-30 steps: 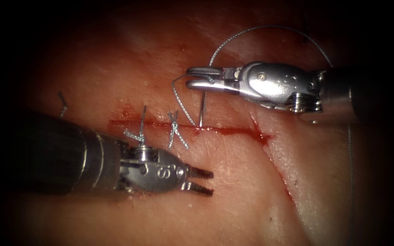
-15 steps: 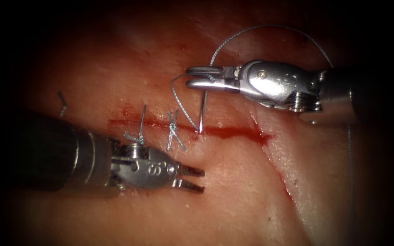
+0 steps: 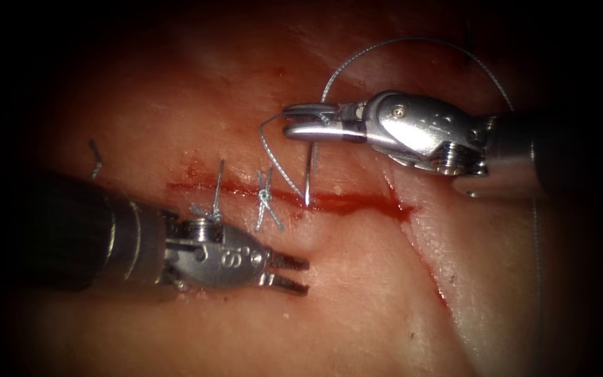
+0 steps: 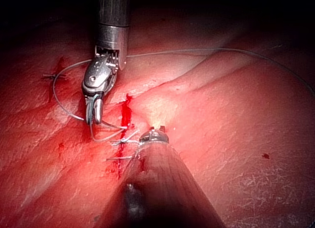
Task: Wound Closure
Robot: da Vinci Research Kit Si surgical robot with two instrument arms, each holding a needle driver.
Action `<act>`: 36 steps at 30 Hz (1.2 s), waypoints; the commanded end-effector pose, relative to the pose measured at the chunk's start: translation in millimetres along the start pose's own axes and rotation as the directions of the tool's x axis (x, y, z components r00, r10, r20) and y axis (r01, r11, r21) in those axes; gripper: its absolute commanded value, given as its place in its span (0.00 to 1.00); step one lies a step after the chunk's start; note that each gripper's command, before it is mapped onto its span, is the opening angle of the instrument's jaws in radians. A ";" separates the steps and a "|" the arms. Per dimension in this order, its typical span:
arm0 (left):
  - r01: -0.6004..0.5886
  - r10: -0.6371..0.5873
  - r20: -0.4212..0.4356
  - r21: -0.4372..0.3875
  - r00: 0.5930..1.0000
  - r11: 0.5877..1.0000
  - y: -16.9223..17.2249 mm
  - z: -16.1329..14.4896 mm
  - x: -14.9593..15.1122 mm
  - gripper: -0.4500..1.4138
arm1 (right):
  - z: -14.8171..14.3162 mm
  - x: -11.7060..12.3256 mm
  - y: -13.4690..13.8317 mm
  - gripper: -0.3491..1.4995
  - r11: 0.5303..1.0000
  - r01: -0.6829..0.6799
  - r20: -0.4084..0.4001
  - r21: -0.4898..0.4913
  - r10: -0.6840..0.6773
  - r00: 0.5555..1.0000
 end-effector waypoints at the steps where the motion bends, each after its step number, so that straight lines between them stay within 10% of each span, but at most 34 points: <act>1: -0.002 0.002 -0.001 -0.002 1.000 1.000 -0.1 0.8 -0.1 0.19 | 0.7 -0.5 0.1 0.00 1.000 -0.003 -0.004 0.004 0.003 1.000; 22: -0.008 0.008 0.002 0.005 1.000 1.000 -0.3 0.3 -0.7 0.18 | 1.1 -0.6 -0.2 0.00 0.991 -0.126 -0.006 0.045 0.126 0.992; 36: -0.008 0.008 0.002 0.003 1.000 1.000 -0.4 0.2 -0.7 0.18 | 1.4 -3.3 -2.5 0.00 0.863 -0.499 0.045 0.080 0.497 0.866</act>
